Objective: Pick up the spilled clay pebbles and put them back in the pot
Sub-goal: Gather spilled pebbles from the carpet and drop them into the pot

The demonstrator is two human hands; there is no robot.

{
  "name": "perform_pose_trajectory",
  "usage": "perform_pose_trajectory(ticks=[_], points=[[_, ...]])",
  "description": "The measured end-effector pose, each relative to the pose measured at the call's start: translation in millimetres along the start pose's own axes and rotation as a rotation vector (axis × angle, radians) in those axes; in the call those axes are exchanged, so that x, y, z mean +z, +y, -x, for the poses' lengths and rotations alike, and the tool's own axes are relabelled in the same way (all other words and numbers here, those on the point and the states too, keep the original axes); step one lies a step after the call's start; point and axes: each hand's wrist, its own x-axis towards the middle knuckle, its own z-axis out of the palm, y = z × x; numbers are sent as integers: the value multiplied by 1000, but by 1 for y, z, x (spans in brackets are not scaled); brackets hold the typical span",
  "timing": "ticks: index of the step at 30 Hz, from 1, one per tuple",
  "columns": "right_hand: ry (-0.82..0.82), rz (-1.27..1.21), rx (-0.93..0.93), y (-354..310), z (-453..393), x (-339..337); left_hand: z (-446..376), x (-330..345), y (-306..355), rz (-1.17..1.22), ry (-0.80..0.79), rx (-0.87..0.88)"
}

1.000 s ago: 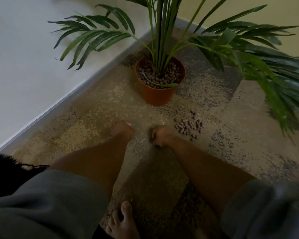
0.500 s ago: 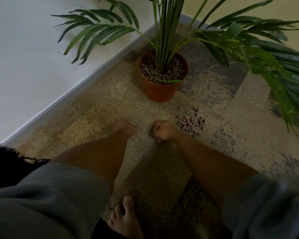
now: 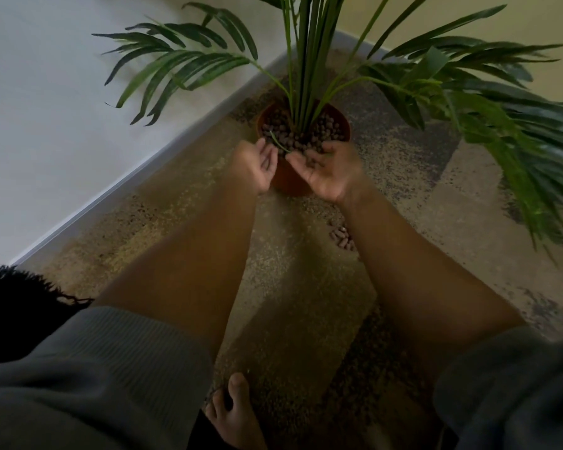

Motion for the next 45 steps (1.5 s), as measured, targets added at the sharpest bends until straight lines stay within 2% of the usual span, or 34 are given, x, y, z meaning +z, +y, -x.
perform_pose_trajectory(ticks=[4,10,13,19,22,26,32,35,39,42,45], points=[[44,-27,-142,-21,0,24,4,28,16,-44,-72,6],[22,73,-157,-42,3,32,8,43,21,63,-253,-81],[15,53,-150,-39,3,23,8,44,15,110,-254,-100],[-14,52,-146,-31,8,3,13,38,-5,57,-225,-91],[9,145,-149,-30,10,-13,13,31,-20,-84,-255,-109],[126,313,-135,-22,10,-33,12,34,-33,-283,-374,-167],[216,353,-169,-25,7,-65,8,43,-54,-457,-519,-225],[353,553,-171,-21,1,-86,2,41,-73,-628,-483,-240],[565,1159,-211,-9,-6,-119,-6,36,-110,-1015,-368,-153],[623,1599,-204,-2,-2,-140,-11,30,-133,-1336,-346,-36],[648,1768,-116,4,2,-153,-9,24,-145,-1537,-369,56]])
